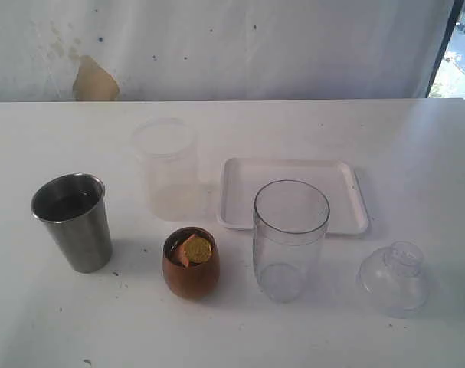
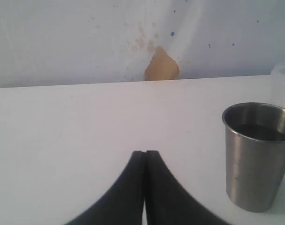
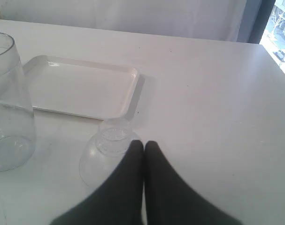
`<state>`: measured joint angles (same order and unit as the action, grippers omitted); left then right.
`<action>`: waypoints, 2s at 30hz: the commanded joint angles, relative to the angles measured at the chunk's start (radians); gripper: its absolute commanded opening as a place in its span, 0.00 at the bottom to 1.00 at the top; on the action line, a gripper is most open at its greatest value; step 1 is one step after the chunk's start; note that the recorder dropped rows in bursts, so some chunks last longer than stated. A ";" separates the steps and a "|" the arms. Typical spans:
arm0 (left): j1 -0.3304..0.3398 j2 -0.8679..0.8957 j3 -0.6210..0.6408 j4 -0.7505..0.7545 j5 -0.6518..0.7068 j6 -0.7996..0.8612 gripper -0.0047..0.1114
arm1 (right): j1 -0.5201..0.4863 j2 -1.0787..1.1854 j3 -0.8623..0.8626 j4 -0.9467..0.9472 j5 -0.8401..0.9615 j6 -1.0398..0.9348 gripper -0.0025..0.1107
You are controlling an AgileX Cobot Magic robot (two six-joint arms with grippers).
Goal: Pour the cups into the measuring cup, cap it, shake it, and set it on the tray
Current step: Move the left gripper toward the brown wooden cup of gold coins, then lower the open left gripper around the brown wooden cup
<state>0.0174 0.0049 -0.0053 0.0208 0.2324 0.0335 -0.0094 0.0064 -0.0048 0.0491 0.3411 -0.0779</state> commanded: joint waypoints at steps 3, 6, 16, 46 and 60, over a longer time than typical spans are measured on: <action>-0.007 -0.005 0.005 -0.009 0.000 0.001 0.04 | -0.002 -0.006 0.005 0.001 -0.005 0.003 0.02; -0.007 -0.005 0.005 -0.009 0.000 0.001 0.04 | -0.002 -0.006 0.005 0.001 -0.005 0.003 0.02; -0.007 -0.005 0.005 -0.397 -0.395 -0.140 0.04 | -0.002 -0.006 0.005 0.001 -0.005 0.003 0.02; -0.016 0.943 -0.148 1.037 -1.363 -0.884 0.79 | -0.002 -0.006 0.005 0.001 -0.005 0.003 0.02; -0.329 1.282 -0.148 0.698 -1.321 -0.480 0.78 | -0.002 -0.006 0.005 -0.001 -0.005 0.003 0.02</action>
<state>-0.2836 1.2497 -0.1492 0.8036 -1.0905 -0.4929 -0.0094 0.0064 -0.0048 0.0491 0.3411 -0.0779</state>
